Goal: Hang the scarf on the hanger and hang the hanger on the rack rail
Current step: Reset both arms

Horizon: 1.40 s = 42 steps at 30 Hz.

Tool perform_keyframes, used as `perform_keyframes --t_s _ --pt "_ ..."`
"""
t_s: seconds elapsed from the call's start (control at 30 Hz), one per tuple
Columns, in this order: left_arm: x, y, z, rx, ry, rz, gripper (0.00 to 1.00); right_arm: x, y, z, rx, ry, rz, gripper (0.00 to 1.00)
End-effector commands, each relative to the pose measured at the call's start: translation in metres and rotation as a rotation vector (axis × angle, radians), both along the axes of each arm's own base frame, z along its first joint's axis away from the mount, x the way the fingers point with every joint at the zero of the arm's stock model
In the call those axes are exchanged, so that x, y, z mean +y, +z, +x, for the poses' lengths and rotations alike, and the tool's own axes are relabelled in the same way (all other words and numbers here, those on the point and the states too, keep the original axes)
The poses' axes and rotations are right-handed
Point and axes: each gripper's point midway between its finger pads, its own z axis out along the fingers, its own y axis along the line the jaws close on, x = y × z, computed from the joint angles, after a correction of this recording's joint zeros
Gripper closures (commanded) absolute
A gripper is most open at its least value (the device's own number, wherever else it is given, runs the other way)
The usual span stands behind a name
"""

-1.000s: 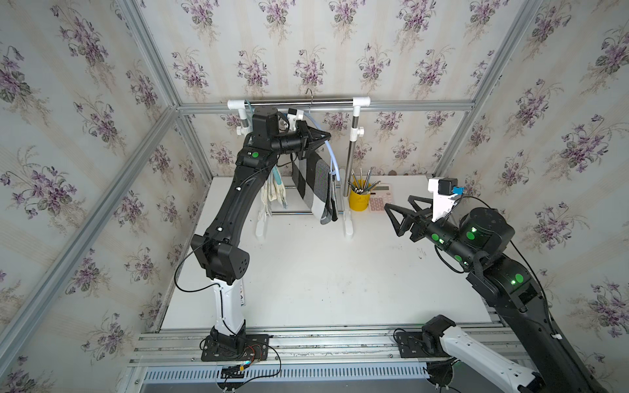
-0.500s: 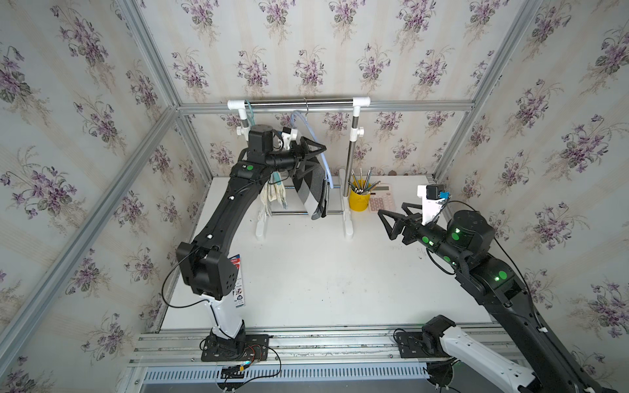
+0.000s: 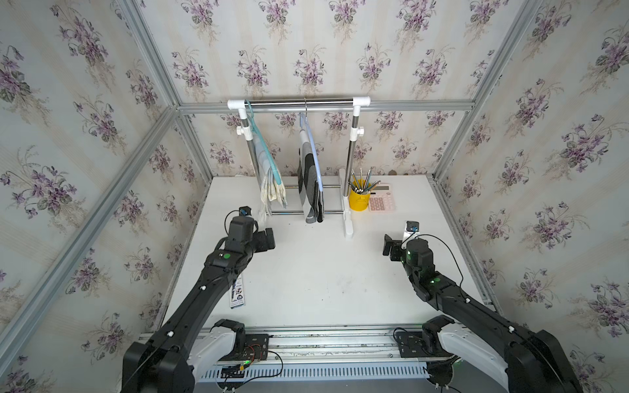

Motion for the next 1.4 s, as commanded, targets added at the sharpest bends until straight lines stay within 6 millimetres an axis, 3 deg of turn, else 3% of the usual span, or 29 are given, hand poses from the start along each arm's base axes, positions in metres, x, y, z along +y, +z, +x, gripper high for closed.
perform_keyframes --t_s 0.0,0.13,0.17,0.27,0.3,0.37,0.43,0.5,0.57,0.67,0.8,1.37 --pt "0.05 0.019 0.01 -0.256 0.174 0.231 0.04 -0.024 0.039 0.024 -0.204 -0.095 -0.017 0.0" --pt "0.057 0.005 0.015 -0.431 0.13 0.324 0.03 -0.065 0.01 0.029 -0.217 -0.207 0.001 0.0" --pt "0.063 0.002 0.019 -0.444 0.152 0.323 0.02 -0.076 0.013 0.029 -0.248 -0.258 -0.011 0.0" --pt "0.083 -0.023 0.038 -0.39 0.184 0.22 0.01 -0.079 0.019 0.035 -0.31 -0.253 -0.021 0.0" --pt "0.089 -0.027 0.046 -0.396 0.2 0.179 0.01 -0.079 0.009 0.035 -0.309 -0.225 0.008 0.01" --pt "0.088 -0.029 0.062 -0.425 0.17 0.081 0.01 -0.072 0.004 0.041 -0.324 -0.151 0.03 0.07" --pt "0.08 -0.041 0.081 -0.328 0.085 0.043 0.07 -0.06 0.003 0.044 -0.308 -0.078 0.018 0.15" --pt "0.066 -0.042 0.079 -0.3 -0.002 0.037 0.09 -0.054 0.009 0.042 -0.348 -0.039 0.007 0.15" --pt "0.047 -0.058 0.078 -0.338 -0.109 0.035 0.07 -0.051 0.004 0.043 -0.317 -0.022 0.009 0.13" --pt "0.027 -0.05 0.075 -0.408 -0.224 0.054 0.08 -0.062 0.004 0.047 -0.312 -0.088 0.022 0.05" --pt "0.036 -0.056 0.085 -0.372 -0.16 0.068 0.02 -0.071 0.004 0.047 -0.309 -0.145 0.028 0.0" --pt "0.038 -0.058 0.085 -0.362 -0.15 0.071 0.02 -0.068 0.003 0.049 -0.303 -0.128 0.018 0.0"
